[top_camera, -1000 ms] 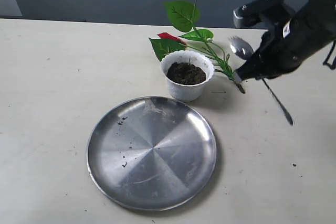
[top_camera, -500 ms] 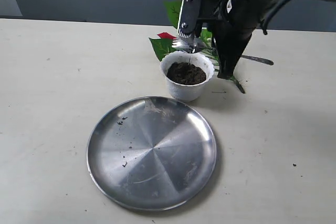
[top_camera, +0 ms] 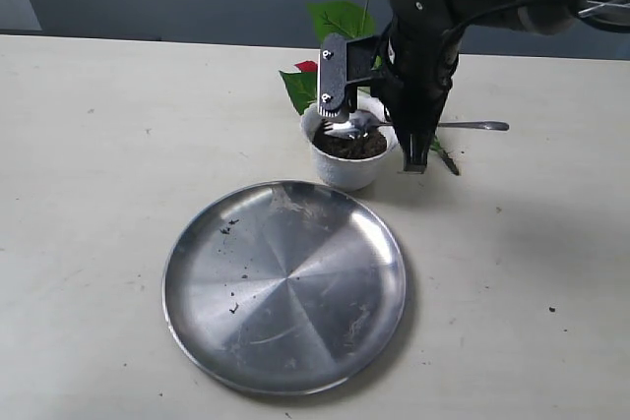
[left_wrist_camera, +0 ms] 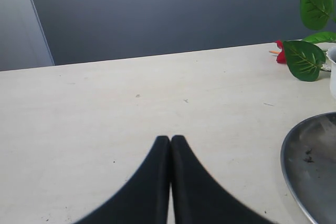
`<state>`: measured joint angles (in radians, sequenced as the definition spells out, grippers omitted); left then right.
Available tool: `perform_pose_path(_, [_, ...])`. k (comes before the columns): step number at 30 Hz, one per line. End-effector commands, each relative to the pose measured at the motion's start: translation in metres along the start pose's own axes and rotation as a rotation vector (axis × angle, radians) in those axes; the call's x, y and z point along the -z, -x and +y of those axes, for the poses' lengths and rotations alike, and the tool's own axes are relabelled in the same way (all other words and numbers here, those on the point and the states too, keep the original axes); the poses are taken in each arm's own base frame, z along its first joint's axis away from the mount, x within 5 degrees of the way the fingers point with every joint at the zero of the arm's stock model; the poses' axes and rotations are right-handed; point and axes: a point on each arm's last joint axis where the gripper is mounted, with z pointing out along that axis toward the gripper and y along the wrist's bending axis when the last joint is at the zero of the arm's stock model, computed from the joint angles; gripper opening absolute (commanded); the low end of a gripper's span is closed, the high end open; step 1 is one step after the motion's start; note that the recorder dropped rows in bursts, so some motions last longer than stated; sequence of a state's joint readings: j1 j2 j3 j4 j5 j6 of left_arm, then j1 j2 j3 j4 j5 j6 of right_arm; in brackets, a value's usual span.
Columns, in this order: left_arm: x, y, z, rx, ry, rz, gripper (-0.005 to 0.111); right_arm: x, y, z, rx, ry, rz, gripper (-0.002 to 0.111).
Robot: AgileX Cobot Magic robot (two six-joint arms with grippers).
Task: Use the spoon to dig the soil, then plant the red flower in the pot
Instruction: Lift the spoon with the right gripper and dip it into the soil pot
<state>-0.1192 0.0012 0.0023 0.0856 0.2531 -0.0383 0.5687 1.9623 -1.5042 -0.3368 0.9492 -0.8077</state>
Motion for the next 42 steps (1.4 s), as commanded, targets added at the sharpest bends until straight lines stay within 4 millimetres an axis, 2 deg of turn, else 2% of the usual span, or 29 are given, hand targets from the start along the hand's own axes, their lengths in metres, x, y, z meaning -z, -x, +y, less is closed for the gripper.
perform_pose_path(1, [0.0,0.002,0.0,0.005,-0.006,-0.017,0.001,-0.009,0.003,-0.001,0.012,-0.003,0.005,-0.001])
perform_pose_path(8, [0.0,0.002,0.0,0.005,-0.006,-0.017,0.001,-0.015,0.005,-0.002,-0.013,-0.018,0.003,-0.001])
perform_pose_path(17, [0.0,0.002,0.0,0.005,-0.006,-0.017,0.001,-0.015,-0.004,-0.005,-0.004,-0.049,0.111,-0.001])
perform_pose_path(20, [0.0,0.002,0.0,0.005,-0.006,-0.017,0.001,-0.005,-0.011,-0.007,-0.022,-0.066,0.148,-0.001])
perform_pose_path(23, [0.0,0.002,0.0,0.005,-0.006,-0.017,0.001,0.01,-0.012,-0.008,-0.05,-0.083,0.115,-0.001])
perform_pose_path(26, [0.0,0.002,0.0,0.005,-0.006,-0.017,0.001,0.015,-0.008,-0.01,-0.089,-0.074,0.056,-0.001])
perform_pose_path(30, [0.0,0.002,0.0,0.005,-0.006,-0.017,0.001,0.0,0.003,-0.01,-0.099,-0.062,0.002,-0.001])
perform_pose_path(35, [0.0,0.002,0.0,0.005,-0.006,-0.017,0.001,-0.026,0.007,-0.003,-0.084,0.002,0.052,-0.001])
perform_pose_path(39, [0.0,0.002,0.0,0.005,-0.006,-0.017,0.001,-0.027,0.005,-0.002,-0.082,0.015,0.074,-0.001])
perform_pose_path(42, [0.0,0.002,0.0,0.005,-0.006,-0.017,0.001,-0.017,-0.001,-0.004,-0.088,0.006,0.119,-0.001])
